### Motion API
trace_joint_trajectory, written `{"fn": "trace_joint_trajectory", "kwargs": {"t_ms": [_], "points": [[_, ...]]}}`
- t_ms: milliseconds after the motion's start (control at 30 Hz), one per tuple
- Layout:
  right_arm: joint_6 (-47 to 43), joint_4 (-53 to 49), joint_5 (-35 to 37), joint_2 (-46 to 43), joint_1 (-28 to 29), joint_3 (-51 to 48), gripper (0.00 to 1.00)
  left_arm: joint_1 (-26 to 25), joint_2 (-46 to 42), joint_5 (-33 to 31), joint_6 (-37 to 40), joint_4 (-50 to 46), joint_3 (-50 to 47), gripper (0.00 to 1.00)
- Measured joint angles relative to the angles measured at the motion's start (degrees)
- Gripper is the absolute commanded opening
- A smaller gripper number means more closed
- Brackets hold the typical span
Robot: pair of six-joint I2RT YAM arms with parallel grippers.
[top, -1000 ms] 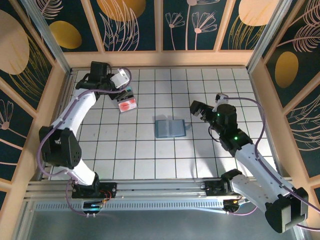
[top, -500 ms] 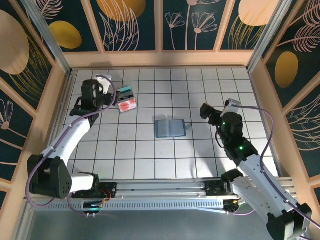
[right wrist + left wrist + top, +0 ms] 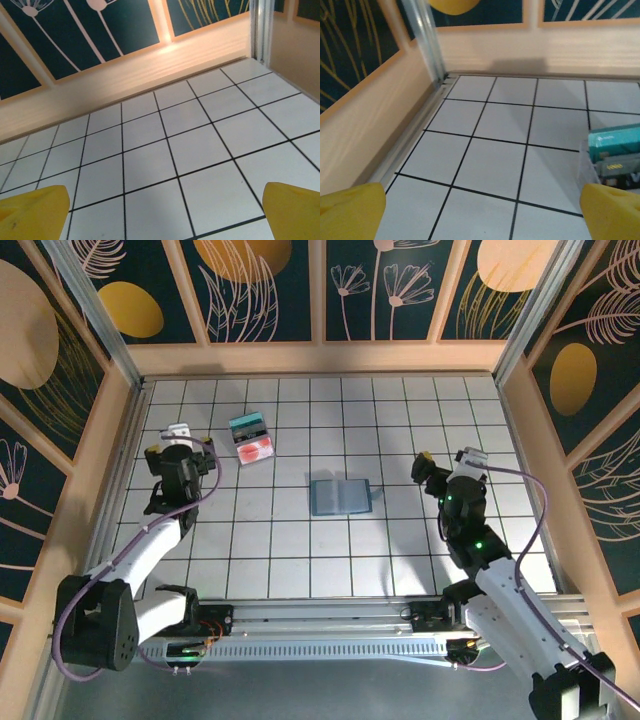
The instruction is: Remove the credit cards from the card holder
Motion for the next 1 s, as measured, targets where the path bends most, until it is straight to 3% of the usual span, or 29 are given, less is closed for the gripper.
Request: {"fn": "trace_joint_trajectory", "kwargs": {"t_ms": [467, 700, 1000], "points": [[-8.5, 17.2, 0.9, 2.7, -9.6, -9.8, 0.99, 7.8, 4.8, 0.6, -3.6, 20.0, -12.6, 0.99], [-8.9, 24.3, -2.6, 5.9, -15.0, -10.4, 0.99, 8.2, 8.5, 3.5, -2.4, 30.1, -15.5, 0.99], [-8.9, 31.3, -5.9, 6.8, -16.3, -13.7, 0.99, 8.3, 9.6, 9.7, 0.5, 37.5, -18.0, 0.99]]}}
